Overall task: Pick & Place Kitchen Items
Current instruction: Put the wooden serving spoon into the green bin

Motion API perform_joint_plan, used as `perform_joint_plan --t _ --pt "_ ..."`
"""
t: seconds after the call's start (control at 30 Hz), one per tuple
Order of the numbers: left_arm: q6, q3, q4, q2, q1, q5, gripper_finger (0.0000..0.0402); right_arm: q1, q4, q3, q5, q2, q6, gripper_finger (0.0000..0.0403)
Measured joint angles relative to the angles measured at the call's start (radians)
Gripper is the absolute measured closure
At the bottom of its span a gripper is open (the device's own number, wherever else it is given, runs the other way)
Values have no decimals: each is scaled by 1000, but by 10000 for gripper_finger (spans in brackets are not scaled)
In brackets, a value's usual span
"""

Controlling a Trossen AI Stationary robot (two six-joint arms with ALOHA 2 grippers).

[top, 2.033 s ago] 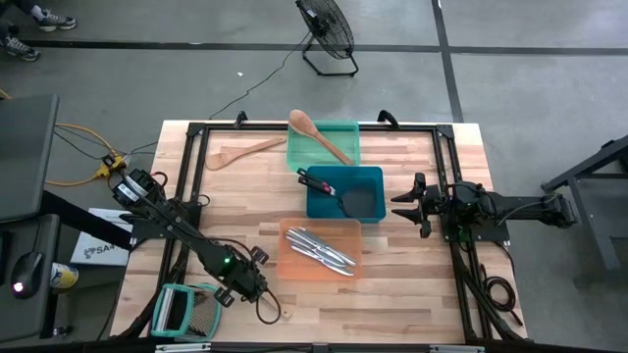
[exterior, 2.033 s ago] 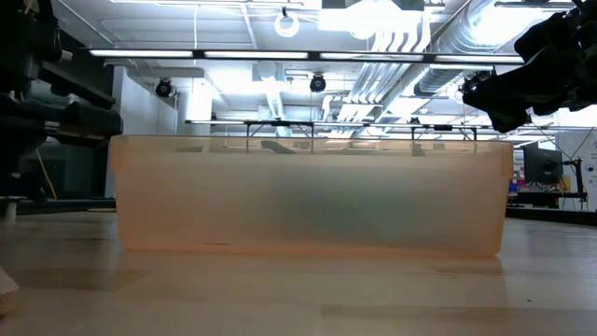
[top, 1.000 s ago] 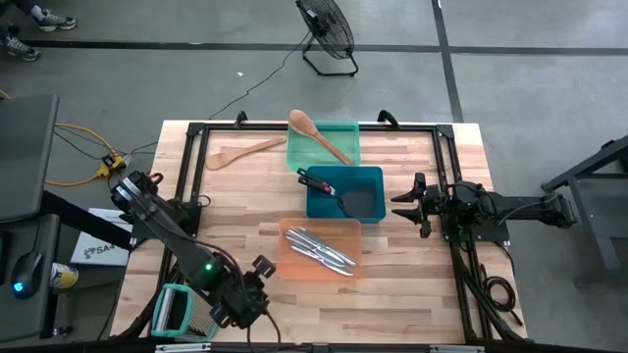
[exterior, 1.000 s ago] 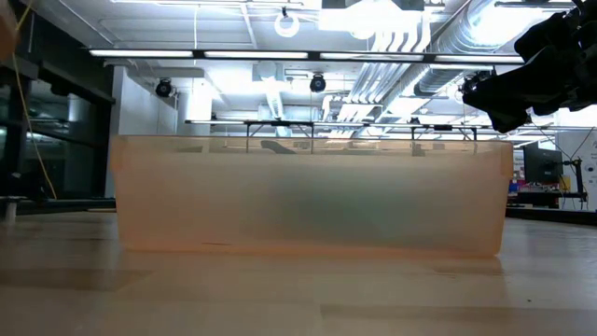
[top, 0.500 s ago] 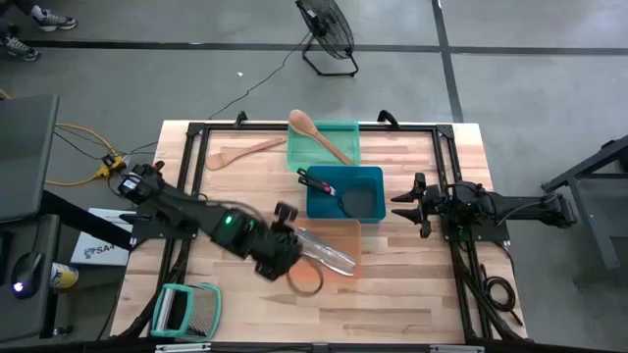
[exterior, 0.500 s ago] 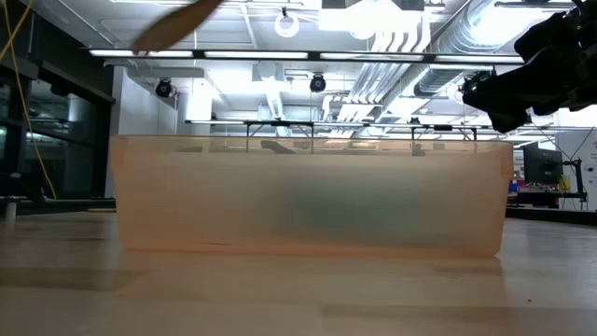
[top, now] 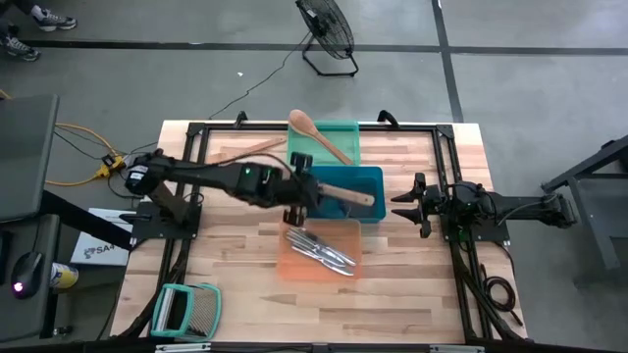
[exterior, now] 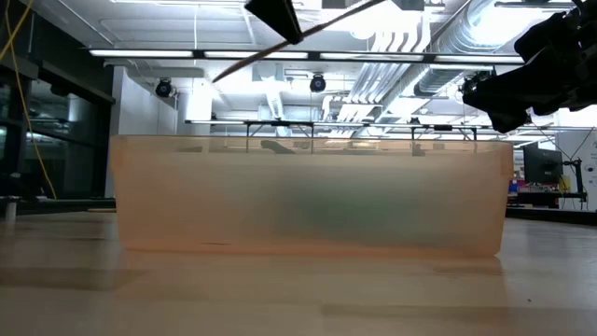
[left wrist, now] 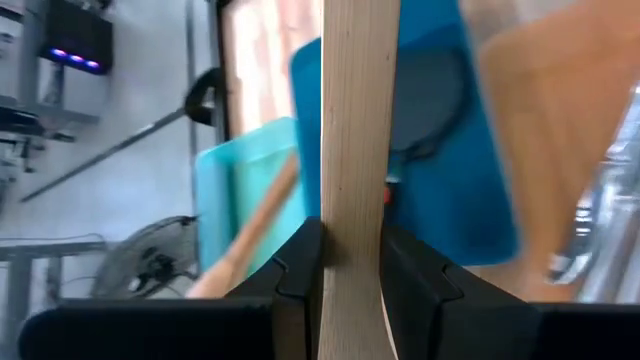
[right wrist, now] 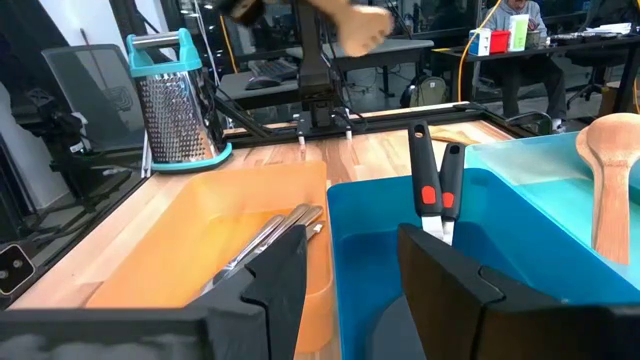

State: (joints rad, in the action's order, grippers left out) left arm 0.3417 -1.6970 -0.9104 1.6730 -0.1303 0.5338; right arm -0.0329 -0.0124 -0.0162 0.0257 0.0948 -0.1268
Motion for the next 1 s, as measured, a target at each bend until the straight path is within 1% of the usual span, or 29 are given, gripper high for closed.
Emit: perform_joint_plan --t 0.13,0.33,0.4,0.47,0.53,0.6,0.63,0.67,0.73,0.8,0.87,1.0 --pt "118 0 29 0 72 -13 332 0 0 0 0 0 0 254" --pt "310 4 35 17 193 -119 332 0 0 0 0 0 0 254" --pt "383 7 38 29 233 -139 332 0 0 0 0 0 0 254" --pt "447 4 82 49 270 -139 332 0 0 0 0 0 0 254" --pt "490 7 71 60 312 -141 332 0 0 0 0 0 0 254" --pt "536 3 117 86 347 -140 332 0 0 0 0 0 0 254" --pt "554 3 113 94 367 -140 332 0 -2 0 0 0 0 254" --pt "572 7 100 106 385 -134 332 0 -2 0 0 0 0 254" --pt "607 6 138 134 411 -118 332 0 0 0 0 -2 0 254" --pt "632 7 129 151 442 -103 332 0 -1 0 1 1 0 254" --pt "645 4 169 172 461 -82 332 0 0 0 0 3 0 254" --pt "657 6 161 211 501 -80 332 0 0 0 0 8 0 254"
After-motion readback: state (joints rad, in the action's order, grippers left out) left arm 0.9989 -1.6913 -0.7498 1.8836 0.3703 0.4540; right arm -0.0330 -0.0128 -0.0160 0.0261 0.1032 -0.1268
